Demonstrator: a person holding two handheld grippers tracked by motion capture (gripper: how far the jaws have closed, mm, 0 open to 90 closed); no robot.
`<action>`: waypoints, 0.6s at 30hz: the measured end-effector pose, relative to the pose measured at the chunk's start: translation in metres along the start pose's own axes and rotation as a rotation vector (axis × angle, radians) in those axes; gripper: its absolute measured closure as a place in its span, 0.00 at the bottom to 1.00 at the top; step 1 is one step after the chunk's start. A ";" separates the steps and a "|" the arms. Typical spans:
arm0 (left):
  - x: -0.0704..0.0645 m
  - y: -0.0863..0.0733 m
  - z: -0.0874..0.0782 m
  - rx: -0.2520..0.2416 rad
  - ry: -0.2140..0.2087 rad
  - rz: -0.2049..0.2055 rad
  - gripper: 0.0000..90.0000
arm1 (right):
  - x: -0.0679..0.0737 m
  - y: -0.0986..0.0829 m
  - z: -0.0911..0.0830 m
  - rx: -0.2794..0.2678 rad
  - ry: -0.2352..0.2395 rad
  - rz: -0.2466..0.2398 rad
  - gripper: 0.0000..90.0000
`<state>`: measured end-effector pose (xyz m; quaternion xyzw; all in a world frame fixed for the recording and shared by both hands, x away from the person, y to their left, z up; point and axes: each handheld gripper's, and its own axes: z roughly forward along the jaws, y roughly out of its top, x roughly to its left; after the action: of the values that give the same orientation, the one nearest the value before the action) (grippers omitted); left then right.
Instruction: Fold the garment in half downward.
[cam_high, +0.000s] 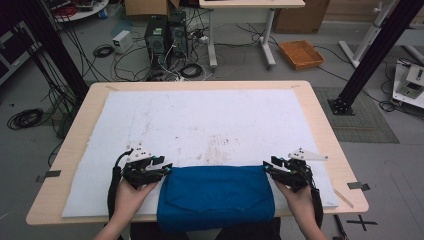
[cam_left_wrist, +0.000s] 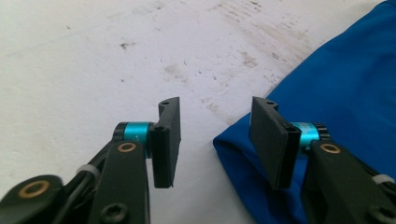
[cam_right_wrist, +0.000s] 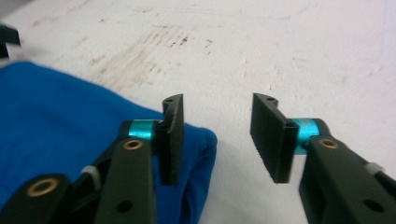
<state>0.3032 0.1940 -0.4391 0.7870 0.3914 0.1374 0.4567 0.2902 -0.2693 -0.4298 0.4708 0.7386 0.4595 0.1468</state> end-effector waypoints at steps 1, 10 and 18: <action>0.000 0.000 0.000 0.000 0.000 0.000 0.58 | -0.002 0.001 0.004 0.006 0.013 0.026 0.60; 0.000 -0.006 0.011 0.099 -0.031 -0.040 0.75 | -0.008 -0.007 0.024 0.151 0.048 0.061 0.78; -0.002 -0.006 0.010 0.093 -0.061 -0.025 0.97 | -0.002 -0.007 0.020 0.120 0.057 -0.037 0.95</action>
<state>0.3047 0.1882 -0.4495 0.8062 0.3930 0.0894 0.4331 0.3002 -0.2613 -0.4470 0.4520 0.7772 0.4249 0.1058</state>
